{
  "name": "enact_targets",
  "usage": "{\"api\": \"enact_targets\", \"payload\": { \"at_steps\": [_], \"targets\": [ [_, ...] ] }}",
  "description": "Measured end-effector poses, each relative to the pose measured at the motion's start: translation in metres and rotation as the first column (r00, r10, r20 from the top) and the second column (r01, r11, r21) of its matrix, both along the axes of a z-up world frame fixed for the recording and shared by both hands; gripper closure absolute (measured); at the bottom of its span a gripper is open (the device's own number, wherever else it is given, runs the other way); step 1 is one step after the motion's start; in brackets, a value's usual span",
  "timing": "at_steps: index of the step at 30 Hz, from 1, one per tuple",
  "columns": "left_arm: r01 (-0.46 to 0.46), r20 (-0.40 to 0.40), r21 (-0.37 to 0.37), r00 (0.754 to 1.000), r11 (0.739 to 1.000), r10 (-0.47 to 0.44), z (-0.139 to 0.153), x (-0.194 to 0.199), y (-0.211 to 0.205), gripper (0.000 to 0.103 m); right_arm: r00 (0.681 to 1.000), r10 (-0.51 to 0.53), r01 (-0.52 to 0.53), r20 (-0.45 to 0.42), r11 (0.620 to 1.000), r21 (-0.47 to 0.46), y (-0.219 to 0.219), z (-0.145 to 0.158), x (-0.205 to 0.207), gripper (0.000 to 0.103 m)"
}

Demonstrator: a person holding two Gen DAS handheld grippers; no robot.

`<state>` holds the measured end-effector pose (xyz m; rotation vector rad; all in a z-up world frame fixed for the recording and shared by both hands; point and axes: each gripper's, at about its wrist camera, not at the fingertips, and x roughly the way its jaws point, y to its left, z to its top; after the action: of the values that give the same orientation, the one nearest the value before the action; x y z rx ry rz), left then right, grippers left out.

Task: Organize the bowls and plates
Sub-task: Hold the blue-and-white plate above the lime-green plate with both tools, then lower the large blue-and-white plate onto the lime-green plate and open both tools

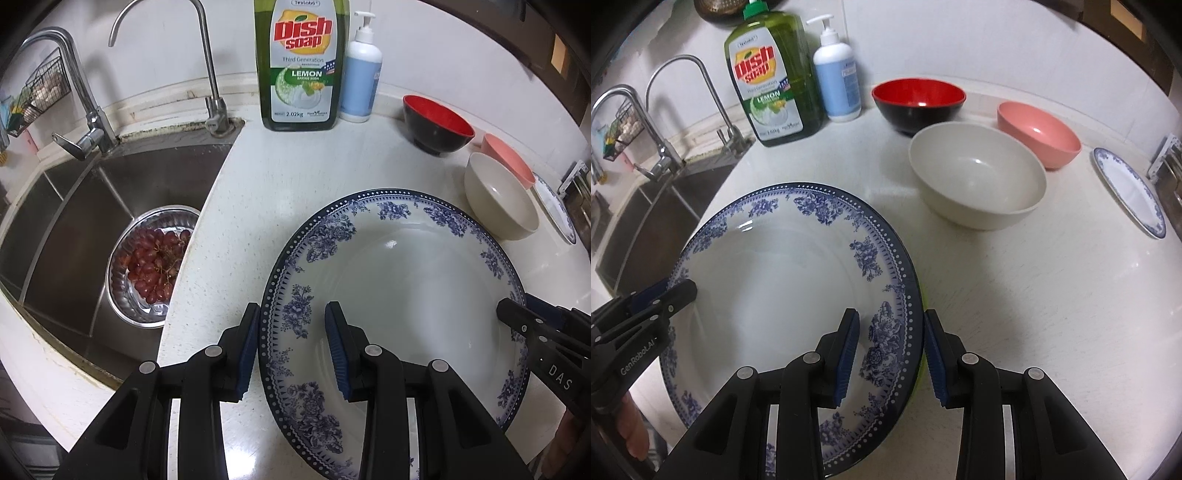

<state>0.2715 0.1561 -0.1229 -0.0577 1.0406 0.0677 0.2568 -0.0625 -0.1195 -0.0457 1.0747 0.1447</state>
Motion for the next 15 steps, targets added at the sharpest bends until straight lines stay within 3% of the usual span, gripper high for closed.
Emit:
{"api": "enact_targets", "payload": {
  "at_steps": [15],
  "targets": [
    [0.005, -0.031, -0.02, 0.999, 1.0, -0.006, -0.0102, 0.0052, 0.0019, 0.067, 1.0, 0.004, -0.005, -0.021, 1.0, -0.027, 0.0038, -0.0071, 0.0074, 0.066]
  ]
}}
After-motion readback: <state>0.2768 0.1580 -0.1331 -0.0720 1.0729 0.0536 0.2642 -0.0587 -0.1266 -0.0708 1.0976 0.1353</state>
